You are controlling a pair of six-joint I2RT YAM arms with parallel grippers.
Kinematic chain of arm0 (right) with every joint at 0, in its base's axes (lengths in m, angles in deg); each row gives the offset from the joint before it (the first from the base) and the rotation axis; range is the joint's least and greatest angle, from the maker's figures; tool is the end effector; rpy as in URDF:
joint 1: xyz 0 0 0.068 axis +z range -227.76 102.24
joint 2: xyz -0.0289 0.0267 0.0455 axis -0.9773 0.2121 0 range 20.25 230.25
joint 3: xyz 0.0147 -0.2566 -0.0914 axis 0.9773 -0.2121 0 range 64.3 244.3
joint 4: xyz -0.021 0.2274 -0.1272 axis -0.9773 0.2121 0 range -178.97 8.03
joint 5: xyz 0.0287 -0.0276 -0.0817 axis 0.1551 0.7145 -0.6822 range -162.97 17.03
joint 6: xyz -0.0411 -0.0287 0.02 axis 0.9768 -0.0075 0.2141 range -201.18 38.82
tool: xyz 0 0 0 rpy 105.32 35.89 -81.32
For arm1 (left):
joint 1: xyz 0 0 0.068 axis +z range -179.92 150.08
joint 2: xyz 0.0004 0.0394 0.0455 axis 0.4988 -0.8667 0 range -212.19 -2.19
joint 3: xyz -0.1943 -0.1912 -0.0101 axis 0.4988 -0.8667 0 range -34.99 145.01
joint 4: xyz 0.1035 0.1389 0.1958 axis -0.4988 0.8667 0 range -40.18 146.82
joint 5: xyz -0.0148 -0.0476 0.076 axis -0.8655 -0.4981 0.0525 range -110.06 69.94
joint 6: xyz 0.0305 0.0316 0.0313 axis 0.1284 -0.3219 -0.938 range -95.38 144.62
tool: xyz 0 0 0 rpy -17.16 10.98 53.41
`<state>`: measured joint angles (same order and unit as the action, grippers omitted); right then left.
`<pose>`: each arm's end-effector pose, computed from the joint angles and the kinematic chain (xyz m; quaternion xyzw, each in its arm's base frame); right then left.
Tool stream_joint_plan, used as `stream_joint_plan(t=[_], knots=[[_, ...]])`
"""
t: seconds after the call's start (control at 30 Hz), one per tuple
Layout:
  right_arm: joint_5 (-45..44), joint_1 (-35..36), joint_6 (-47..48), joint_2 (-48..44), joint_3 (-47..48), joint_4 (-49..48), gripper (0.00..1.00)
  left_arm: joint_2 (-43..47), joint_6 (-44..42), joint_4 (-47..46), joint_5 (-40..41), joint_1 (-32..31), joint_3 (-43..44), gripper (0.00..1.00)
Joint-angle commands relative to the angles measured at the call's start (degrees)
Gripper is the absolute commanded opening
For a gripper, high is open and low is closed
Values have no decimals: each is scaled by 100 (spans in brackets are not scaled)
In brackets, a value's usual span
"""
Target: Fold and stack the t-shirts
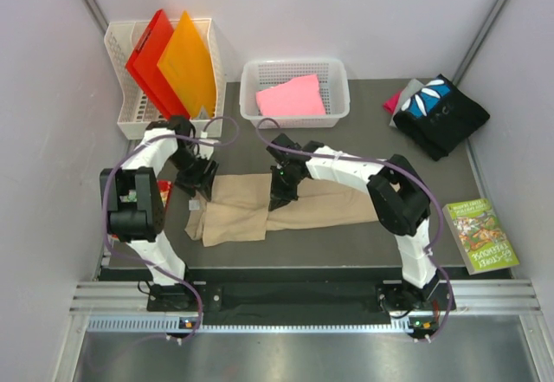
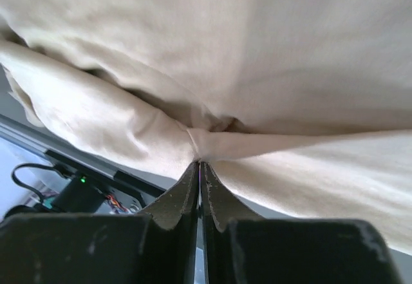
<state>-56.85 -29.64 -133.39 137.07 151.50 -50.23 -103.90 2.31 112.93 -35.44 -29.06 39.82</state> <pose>0.2741 0.3204 0.1796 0.0085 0.9728 0.2309 0.0134 0.3192 -0.0047 0.2063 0.1844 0.9737 -0.1311 0.0267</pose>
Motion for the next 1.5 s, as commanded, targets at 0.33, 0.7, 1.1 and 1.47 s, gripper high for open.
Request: stream_joint_plan(t=[0.33, 0.7, 1.1, 1.47], knots=[[128, -391, -106, 87, 219, -508, 2, 178, 517, 43, -53, -649, -212, 64], [190, -259, 44, -237, -44, -341, 32, 424, 552, -176, 202, -622, -625, 65], [172, -101, -202, -397, -678, -649, 34, 82, 701, -545, 43, -614, -493, 65], [225, 66, -316, -150, -186, -648, 30, -42, 675, -827, 237, -500, -581, 57]])
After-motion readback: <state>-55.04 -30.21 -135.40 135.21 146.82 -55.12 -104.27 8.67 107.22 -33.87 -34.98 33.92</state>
